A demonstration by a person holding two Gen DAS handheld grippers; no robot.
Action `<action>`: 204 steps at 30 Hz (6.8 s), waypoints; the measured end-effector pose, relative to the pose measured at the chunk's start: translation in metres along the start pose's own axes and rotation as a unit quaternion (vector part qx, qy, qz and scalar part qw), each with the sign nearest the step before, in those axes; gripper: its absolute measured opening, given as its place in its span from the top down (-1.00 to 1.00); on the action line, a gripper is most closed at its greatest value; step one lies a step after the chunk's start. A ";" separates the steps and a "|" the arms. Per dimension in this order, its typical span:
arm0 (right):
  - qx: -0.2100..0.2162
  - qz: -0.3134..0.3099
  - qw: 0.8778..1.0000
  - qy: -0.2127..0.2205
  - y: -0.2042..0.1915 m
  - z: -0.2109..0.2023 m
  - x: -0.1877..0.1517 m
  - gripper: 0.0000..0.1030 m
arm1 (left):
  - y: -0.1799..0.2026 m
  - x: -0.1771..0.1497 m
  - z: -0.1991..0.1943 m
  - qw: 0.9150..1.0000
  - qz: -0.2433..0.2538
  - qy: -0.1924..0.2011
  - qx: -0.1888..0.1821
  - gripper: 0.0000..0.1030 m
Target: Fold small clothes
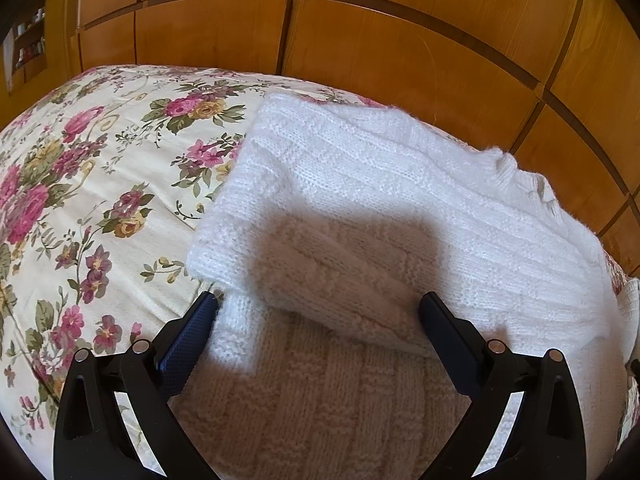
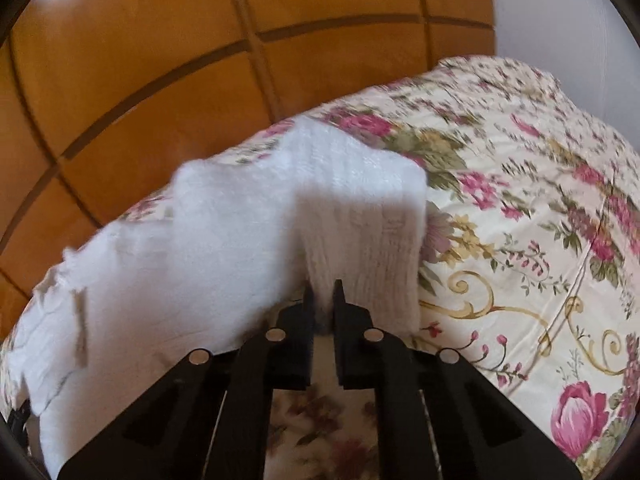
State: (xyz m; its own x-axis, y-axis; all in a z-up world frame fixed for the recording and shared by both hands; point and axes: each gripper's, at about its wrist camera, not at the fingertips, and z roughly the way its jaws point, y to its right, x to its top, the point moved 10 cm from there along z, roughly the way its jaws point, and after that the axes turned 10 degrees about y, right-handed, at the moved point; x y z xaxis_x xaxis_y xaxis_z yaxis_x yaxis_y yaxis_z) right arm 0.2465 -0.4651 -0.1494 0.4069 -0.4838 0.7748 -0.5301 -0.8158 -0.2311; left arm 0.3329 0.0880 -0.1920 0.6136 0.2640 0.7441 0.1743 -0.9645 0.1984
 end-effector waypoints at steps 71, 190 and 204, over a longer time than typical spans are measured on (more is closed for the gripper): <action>-0.027 -0.033 0.999 -0.021 -0.064 -0.006 -0.065 -0.89 | 0.250 -0.058 -0.038 0.959 0.067 -0.107 -0.256 -0.09; -0.024 -0.057 0.998 -0.018 -0.075 0.037 -0.007 -0.96 | 0.067 0.008 0.007 0.964 -0.082 -0.023 -0.252 0.81; -0.055 -0.099 0.993 -0.026 -0.075 0.029 -0.041 -0.96 | 0.068 0.008 0.006 0.966 -0.078 -0.023 -0.245 0.81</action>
State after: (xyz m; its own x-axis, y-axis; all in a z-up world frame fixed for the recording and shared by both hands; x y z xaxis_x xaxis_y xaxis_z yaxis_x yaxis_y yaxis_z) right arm 0.2907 -0.3928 -0.1808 0.5474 -0.3362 0.7664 -0.5126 -0.8586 -0.0105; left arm 0.3548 0.0248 -0.1762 0.6445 0.3966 0.6537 -0.1101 -0.7979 0.5926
